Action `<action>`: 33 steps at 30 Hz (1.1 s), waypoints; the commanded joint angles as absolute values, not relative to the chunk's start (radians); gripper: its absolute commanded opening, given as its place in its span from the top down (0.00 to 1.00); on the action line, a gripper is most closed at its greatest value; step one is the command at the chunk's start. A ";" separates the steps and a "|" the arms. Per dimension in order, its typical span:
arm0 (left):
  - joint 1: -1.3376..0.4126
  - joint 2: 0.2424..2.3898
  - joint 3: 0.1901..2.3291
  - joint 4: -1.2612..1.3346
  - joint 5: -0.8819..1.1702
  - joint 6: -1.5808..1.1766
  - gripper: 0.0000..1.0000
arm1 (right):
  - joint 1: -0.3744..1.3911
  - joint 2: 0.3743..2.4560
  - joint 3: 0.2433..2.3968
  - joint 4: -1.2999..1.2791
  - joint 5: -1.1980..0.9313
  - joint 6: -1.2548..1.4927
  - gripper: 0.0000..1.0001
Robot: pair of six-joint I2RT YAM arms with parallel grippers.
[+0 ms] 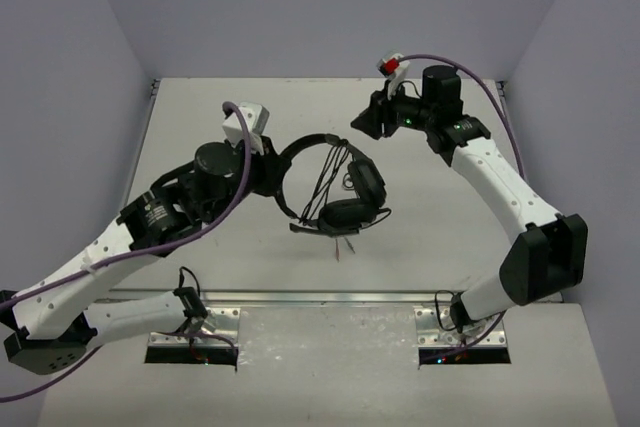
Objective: Wrap the headphones
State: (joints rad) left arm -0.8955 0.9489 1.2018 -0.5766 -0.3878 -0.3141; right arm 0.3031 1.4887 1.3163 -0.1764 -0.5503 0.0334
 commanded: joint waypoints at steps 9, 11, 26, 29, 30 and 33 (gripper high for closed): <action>-0.905 1.028 1.529 -0.690 -0.486 -0.502 1.00 | 0.252 1.503 1.111 0.242 -0.920 0.394 0.39; -0.905 1.025 1.563 -0.718 -0.533 -0.529 1.00 | 0.252 1.467 1.022 0.323 -0.910 0.414 0.37; -0.905 1.063 1.634 -0.687 -0.580 -0.531 1.00 | 0.261 1.433 0.721 0.945 -1.011 0.755 0.15; -0.905 1.074 1.646 -0.686 -0.601 -0.540 1.00 | 0.268 1.375 0.749 0.708 -0.792 0.565 0.14; -0.905 1.075 1.647 -0.683 -0.604 -0.548 1.00 | 0.273 1.368 0.753 0.689 -0.761 0.545 0.14; -0.905 1.071 1.646 -0.672 -0.621 -0.560 1.00 | 0.340 1.362 0.773 0.611 -0.724 0.460 0.13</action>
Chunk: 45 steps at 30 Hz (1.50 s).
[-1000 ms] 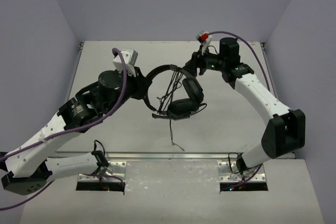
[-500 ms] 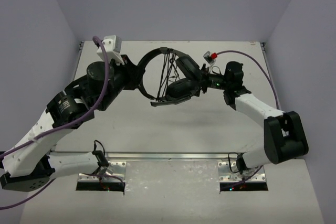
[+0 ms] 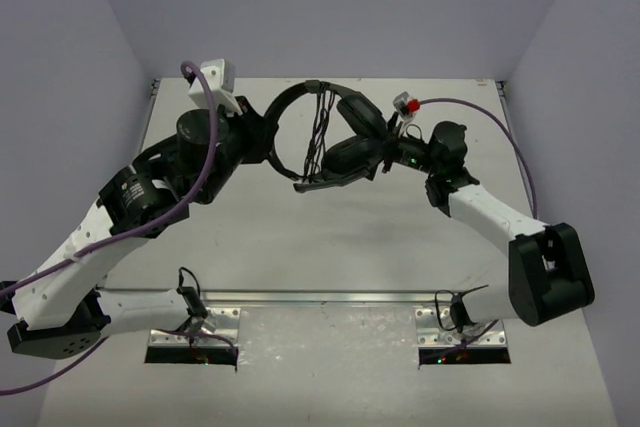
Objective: Wrap the headphones
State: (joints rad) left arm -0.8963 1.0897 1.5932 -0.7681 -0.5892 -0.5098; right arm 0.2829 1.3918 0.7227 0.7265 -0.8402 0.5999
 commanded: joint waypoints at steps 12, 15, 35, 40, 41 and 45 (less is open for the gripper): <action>-0.905 1.046 1.618 -0.657 -0.595 -0.603 1.00 | 0.595 1.364 0.779 0.770 -0.798 0.557 0.13; -0.905 1.035 1.602 -0.643 -0.578 -0.607 1.00 | 0.598 1.394 0.810 0.811 -0.796 0.604 0.13; -0.904 1.022 1.591 -0.624 -0.581 -0.583 1.00 | 0.600 1.290 0.770 0.624 -0.514 0.545 0.16; -0.905 1.023 1.595 -0.618 -0.560 -0.584 1.00 | 0.600 1.344 0.816 0.569 -0.378 0.450 0.17; -0.905 1.025 1.597 -0.620 -0.560 -0.584 1.00 | 0.600 1.350 0.821 0.551 -0.359 0.437 0.17; -0.905 1.025 1.598 -0.621 -0.561 -0.583 1.00 | 0.600 1.373 0.862 0.508 -0.285 0.379 0.20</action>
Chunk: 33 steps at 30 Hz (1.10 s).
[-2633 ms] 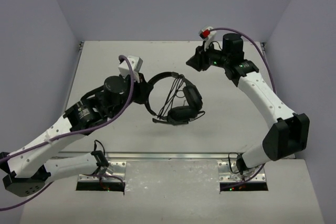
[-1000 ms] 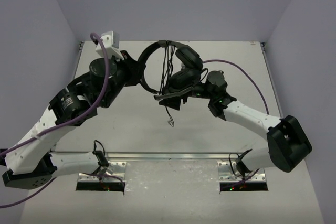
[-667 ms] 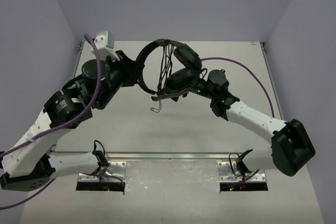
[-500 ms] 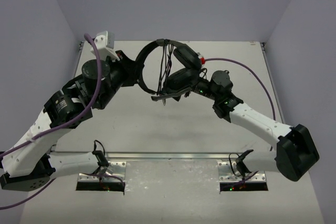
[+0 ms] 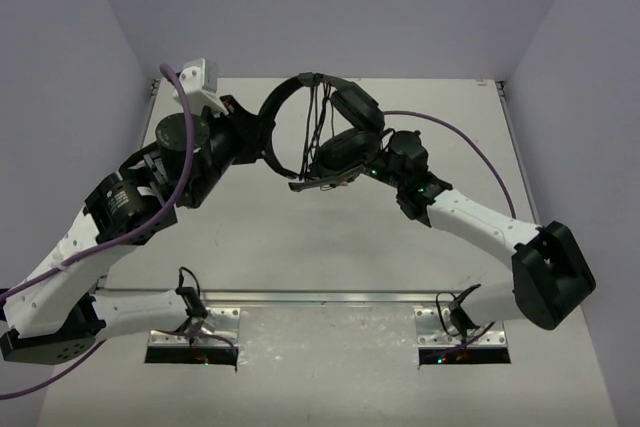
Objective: Wrap the headphones
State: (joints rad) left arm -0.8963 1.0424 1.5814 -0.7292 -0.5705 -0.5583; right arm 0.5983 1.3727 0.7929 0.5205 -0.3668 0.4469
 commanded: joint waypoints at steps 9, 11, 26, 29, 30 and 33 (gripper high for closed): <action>-0.905 1.058 1.688 -0.659 -0.698 -0.598 1.00 | 0.549 1.430 0.749 0.594 -0.348 0.397 0.99; -0.899 1.141 1.777 -0.743 -0.841 -0.597 1.00 | 0.545 1.439 0.669 0.612 -0.330 0.399 0.99; -0.267 1.660 2.327 -0.841 -0.566 -0.680 1.00 | 0.961 0.939 0.233 0.421 -0.063 0.408 0.99; -0.213 1.738 2.361 -0.841 -0.583 -0.669 1.00 | 1.072 0.830 0.218 0.353 -0.002 0.414 0.99; -0.207 1.768 2.362 -0.839 -0.619 -0.667 1.00 | 1.115 0.813 0.225 0.307 -0.002 0.420 0.99; -0.195 1.801 2.318 -0.804 -0.717 -0.669 1.00 | 1.214 0.793 0.282 0.229 0.014 0.423 0.99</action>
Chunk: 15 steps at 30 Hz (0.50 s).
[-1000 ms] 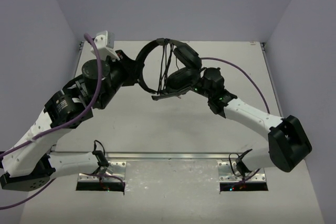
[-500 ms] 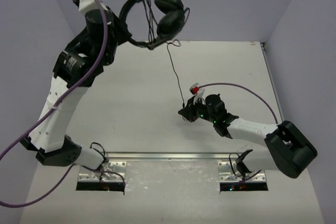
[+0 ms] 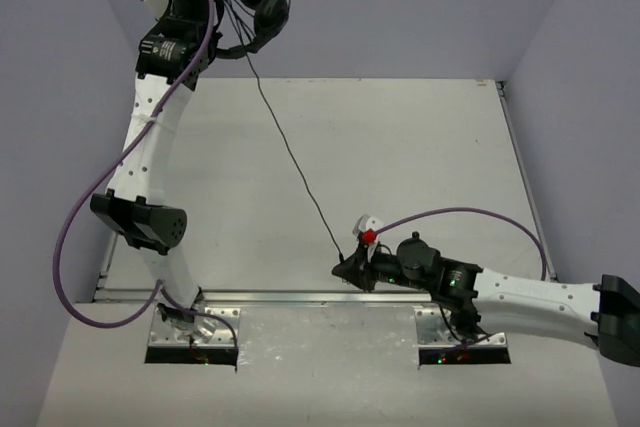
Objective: Wrap the headphones
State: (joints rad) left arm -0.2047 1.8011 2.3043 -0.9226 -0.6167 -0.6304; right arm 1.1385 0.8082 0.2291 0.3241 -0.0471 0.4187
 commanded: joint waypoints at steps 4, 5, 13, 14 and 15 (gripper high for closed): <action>-0.187 1.828 2.182 -0.706 -0.849 -0.611 1.00 | 1.348 0.827 0.435 0.085 0.135 0.376 0.99; -0.180 1.844 2.174 -0.683 -0.865 -0.594 1.00 | 1.386 0.831 0.468 0.057 0.150 0.355 0.99; -0.077 1.891 1.962 -0.543 -0.848 -0.485 1.00 | 1.448 0.853 0.857 -0.254 0.313 0.203 0.99; -0.069 1.888 1.915 -0.523 -0.845 -0.488 1.00 | 1.448 0.865 0.897 -0.280 0.337 0.172 0.99; -0.069 1.888 1.893 -0.512 -0.844 -0.486 1.00 | 1.448 0.880 0.970 -0.299 0.341 0.154 0.99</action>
State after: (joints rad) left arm -0.1108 1.9099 1.9324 -0.7097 -0.8066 -0.4843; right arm 1.4307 0.8608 0.8288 -0.1753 0.2897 0.2558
